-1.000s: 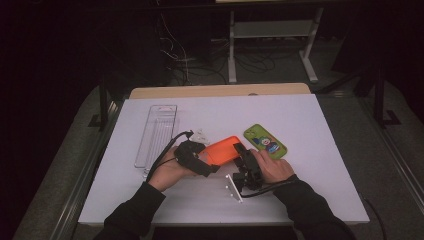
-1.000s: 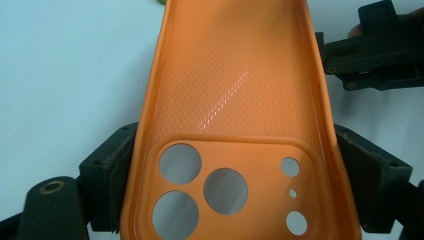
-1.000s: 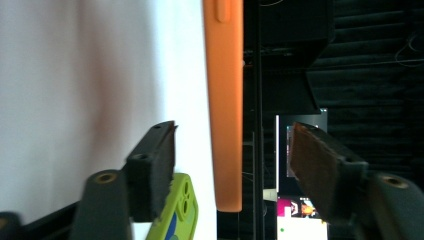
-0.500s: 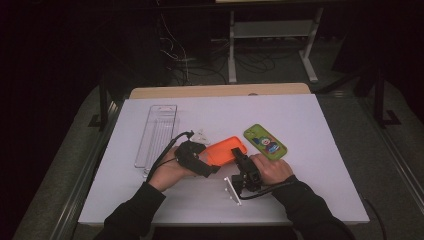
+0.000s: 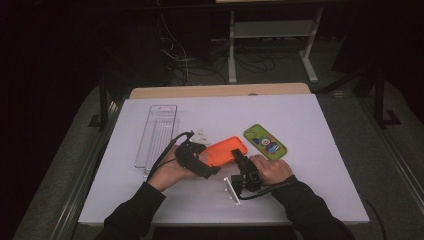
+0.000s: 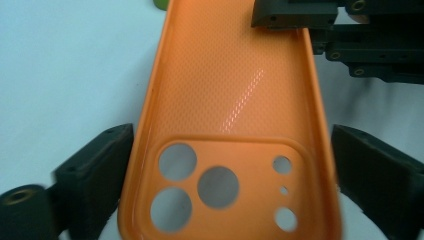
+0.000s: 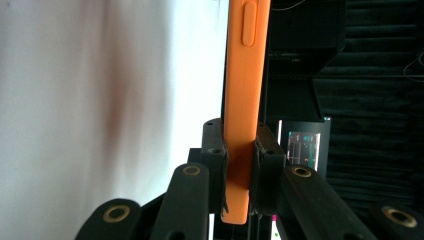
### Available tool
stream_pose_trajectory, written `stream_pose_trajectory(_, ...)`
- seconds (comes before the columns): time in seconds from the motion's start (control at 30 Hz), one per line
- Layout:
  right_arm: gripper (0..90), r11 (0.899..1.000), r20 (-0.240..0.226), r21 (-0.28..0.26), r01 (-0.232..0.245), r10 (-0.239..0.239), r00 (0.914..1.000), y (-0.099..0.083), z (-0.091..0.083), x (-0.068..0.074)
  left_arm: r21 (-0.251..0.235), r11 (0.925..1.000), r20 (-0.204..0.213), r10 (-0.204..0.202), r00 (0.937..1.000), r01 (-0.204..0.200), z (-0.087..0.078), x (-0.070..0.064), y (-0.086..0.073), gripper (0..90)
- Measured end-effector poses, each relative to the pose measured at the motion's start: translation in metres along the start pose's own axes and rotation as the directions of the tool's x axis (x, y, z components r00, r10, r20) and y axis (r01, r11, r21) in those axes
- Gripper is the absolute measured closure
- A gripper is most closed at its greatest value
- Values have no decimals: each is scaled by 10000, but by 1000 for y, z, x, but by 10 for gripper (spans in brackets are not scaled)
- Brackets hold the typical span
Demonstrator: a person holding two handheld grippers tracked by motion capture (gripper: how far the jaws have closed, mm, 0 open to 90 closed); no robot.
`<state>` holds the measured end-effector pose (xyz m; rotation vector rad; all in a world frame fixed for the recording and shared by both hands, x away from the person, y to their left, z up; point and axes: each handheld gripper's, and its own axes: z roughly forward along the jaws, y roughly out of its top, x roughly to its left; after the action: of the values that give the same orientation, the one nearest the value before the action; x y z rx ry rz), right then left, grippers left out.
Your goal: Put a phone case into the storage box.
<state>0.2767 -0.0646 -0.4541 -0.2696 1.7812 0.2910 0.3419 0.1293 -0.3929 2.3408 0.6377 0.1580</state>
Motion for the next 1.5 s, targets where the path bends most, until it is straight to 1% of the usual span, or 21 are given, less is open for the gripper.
stream_pose_trajectory(0.17,785,9994,7,225,-260,260,9997,-4,1,-4,-178,9998,83,9,10000,-8,-4,6,-2,0)
stream_pose_trajectory(0.2,784,9991,14,269,-326,325,9995,-5,2,-5,-369,9991,65,-207,9998,209,-4,5,-3,0)
stream_pose_trajectory(0.3,785,9979,185,338,-554,548,9983,-9,3,-6,-322,9995,10,3,10000,-2,-8,10,-4,0)
stream_pose_trajectory(0.37,785,9970,-109,442,-632,637,9979,-11,3,-8,-536,9983,41,-212,9998,214,-8,9,-4,0)
stream_pose_trajectory(0.4,785,9962,-111,472,-737,743,9972,-12,3,-9,-538,9984,-9,-163,9999,162,-9,10,-4,0)
stream_pose_trajectory(0.43,785,9957,-114,500,-781,788,9968,-13,3,-10,-341,9992,-100,189,9998,-192,-12,13,-4,0)
stream_pose_trajectory(0.6,784,9908,-123,505,-1253,1261,9919,-16,3,-16,-479,9989,-161,-6,9999,-1,-12,11,-5,0)
stream_pose_trajectory(0.73,785,9808,-202,575,-1865,1879,9820,-19,4,-17,-447,9989,-240,129,9996,-140,-12,12,-4,0)
stream_pose_trajectory(0.77,785,9747,-326,677,-2132,2157,9759,-19,4,-17,-435,9991,-198,-30,9998,21,-11,11,-5,0)
stream_pose_trajectory(0.8,785,9703,-376,659,-2326,2353,9712,-21,5,-20,-341,9992,-251,179,9995,-188,-10,13,-5,0)
stream_pose_trajectory(0.9,785,9644,-549,670,-2558,2596,9642,-23,5,-22,-301,9993,-310,193,9993,-202,-10,12,-5,0)
stream_pose_trajectory(0.97,785,9536,-718,674,-2935,2981,9518,-24,5,-23,-353,9993,-382,119,9992,-133,-11,12,-5,0)
stream_pose_trajectory(1.03,785,9490,-763,648,-3085,3129,9467,-25,6,-25,-367,9992,-451,116,9989,-132,-12,13,-5,0)
stream_pose_trajectory(1.13,785,9241,-839,704,-3755,3806,9209,-25,6,-26,-384,9992,-384,61,9992,-75,-14,14,-6,0)
stream_pose_trajectory(1.2,785,9201,-978,692,-3855,3909,9152,-26,6,-27,-500,9987,-357,-60,9993,42,-13,13,-6,0)
stream_pose_trajectory(1.23,785,9034,-1100,822,-4208,4279,8971,-27,6,-29,-562,9983,-325,-150,9994,131,-13,13,-6,0)
stream_pose_trajectory(1.27,785,9034,-1100,822,-4208,4279,8971,-27,6,-29,-562,9983,-325,-150,9994,131,-13,13,-6,0)
stream_pose_trajectory(1.33,785,8925,-1261,800,-4439,4508,8837,-29,7,-31,-630,9979,-354,-145,9993,123,-14,14,-6,0)
stream_pose_trajectory(1.4,784,8494,-1356,870,-5205,5277,8386,-28,6,-32,-620,9981,-353,-28,9994,6,-14,16,-6,0)
stream_pose_trajectory(1.43,784,8205,-1636,978,-5632,5715,8041,-29,6,-33,-562,9984,-386,41,9992,-63,-15,17,-6,0)
stream_pose_trajectory(1.5,784,7979,-1759,1040,-5937,6023,7786,-30,6,-35,-580,9983,-396,10,9992,-33,-15,17,-6,0)
